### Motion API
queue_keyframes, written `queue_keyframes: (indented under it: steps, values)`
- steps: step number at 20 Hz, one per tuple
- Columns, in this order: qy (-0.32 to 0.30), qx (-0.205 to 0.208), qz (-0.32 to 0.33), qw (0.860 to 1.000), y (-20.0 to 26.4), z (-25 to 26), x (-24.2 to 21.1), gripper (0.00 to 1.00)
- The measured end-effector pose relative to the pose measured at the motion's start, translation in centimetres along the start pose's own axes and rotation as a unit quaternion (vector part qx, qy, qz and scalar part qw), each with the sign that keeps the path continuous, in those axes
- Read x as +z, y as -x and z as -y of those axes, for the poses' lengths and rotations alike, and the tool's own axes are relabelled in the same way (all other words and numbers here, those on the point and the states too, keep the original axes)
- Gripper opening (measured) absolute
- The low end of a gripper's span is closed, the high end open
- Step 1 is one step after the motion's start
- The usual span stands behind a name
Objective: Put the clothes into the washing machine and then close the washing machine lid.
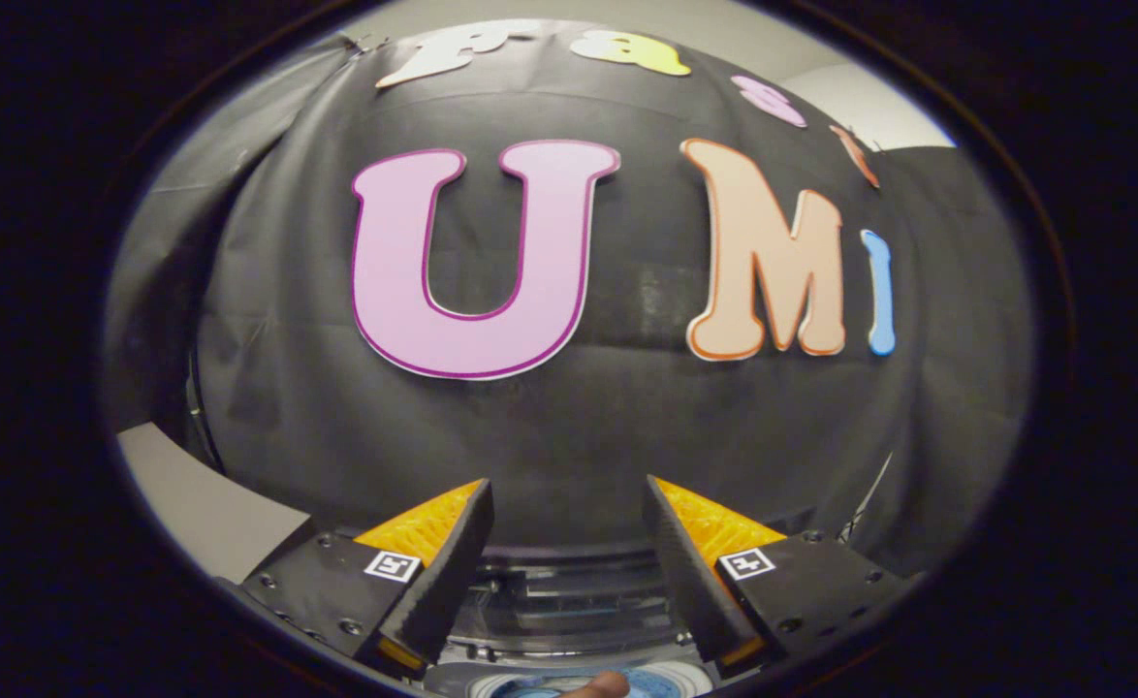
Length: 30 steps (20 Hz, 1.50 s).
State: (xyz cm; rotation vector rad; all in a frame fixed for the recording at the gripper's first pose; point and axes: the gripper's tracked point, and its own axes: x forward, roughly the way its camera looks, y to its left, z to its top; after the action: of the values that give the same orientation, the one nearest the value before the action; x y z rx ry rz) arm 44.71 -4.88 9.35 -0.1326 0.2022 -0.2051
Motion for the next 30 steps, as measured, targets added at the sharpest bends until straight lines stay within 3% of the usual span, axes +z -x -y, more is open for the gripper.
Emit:
queue_keyframes:
  steps: [2, 3, 5, 8, 30]
  values:
    - [0.001, 0.031, -0.052, 0.998, -1.5, -1.1, -2.6, 0.97]
    - [-0.013, 0.044, -0.111, 0.993, -1.9, -1.0, -5.7, 0.98]
    - [-0.075, 0.024, -0.067, 0.995, -2.5, -0.4, -4.7, 0.97]
    - [-0.046, 0.015, -0.066, 0.997, -1.8, -0.4, -4.7, 0.96]
    - [-0.062, -0.005, -0.033, 0.998, 1.5, 0.1, -4.8, 0.94]
